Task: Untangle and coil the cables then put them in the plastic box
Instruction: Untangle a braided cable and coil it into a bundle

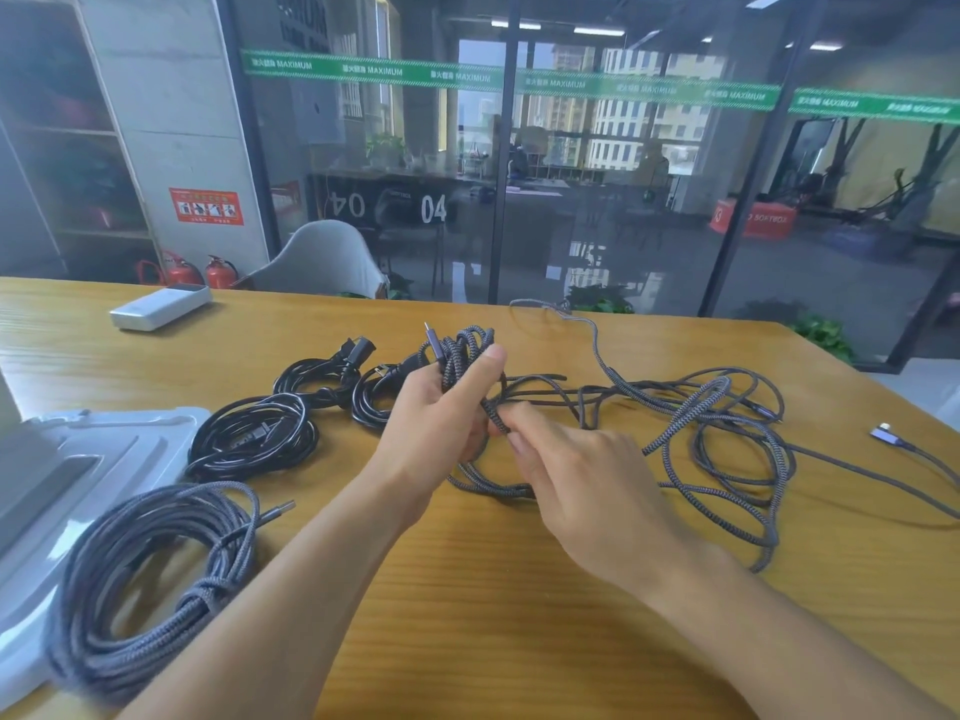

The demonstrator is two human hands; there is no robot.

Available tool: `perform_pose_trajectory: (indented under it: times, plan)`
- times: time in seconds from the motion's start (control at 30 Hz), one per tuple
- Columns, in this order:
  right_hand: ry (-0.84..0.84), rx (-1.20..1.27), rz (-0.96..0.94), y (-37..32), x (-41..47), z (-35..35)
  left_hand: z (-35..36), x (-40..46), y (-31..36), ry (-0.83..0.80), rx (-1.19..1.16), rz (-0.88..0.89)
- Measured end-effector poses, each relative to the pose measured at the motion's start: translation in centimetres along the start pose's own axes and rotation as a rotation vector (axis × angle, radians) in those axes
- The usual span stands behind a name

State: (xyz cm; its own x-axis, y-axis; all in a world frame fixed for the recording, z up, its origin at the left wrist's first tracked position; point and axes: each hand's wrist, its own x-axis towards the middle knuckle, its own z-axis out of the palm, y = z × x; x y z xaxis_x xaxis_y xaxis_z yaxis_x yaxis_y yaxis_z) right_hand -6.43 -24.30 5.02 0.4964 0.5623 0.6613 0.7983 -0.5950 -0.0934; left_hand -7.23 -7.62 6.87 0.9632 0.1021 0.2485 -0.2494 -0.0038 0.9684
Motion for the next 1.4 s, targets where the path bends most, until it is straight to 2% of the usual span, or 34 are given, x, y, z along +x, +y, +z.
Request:
perform_pose_trajectory:
  times: [0.2,0.4,0.47,0.57,0.6,0.73,0.9,1.0,1.07,1.13,1.17,1.27,1.4]
  plan:
    - [0.061,0.036,-0.039,-0.3,0.1,-0.1,0.1,-0.2,0.5,-0.07,-0.046,-0.052]
    - [-0.016,0.088,-0.023,0.3,-0.1,0.3,-0.1,-0.3,0.6,-0.047,-0.007,-0.031]
    - [-0.107,0.369,0.155,0.0,0.1,0.2,-0.1,-0.2,0.4,-0.037,0.005,-0.008]
    - [-0.282,0.989,0.594,-0.7,0.9,-0.6,0.0,-0.1,0.0,-0.048,0.032,0.027]
    - [-0.327,1.074,0.661,-0.6,1.1,-0.7,0.0,-0.1,-0.2,-0.048,0.045,0.035]
    - [-0.502,1.114,0.721,-0.1,0.7,0.1,-0.1,0.1,-0.6,-0.056,0.038,0.077]
    - [-0.582,1.02,0.693,0.8,0.3,1.0,0.0,0.1,-0.5,-0.143,-0.035,0.038]
    - [-0.673,1.183,0.707,2.0,0.6,0.6,0.8,-0.4,0.0,-0.193,-0.045,0.062]
    - [-0.548,1.508,0.789,2.9,0.9,0.0,1.3,-0.8,0.4,-0.222,-0.064,0.081]
    - [-0.361,1.786,0.718,3.6,1.0,-0.1,1.7,-1.1,0.7,-0.239,-0.067,0.082]
    - [-0.254,1.839,0.666,3.5,1.0,0.0,1.8,-1.3,0.9,-0.257,-0.061,0.08]
    - [0.057,1.701,0.661,2.4,1.2,0.9,2.0,-1.5,1.1,-0.329,-0.049,0.063]
    - [0.192,1.452,0.681,1.5,1.3,0.8,2.6,-1.8,0.8,-0.423,0.032,0.044]
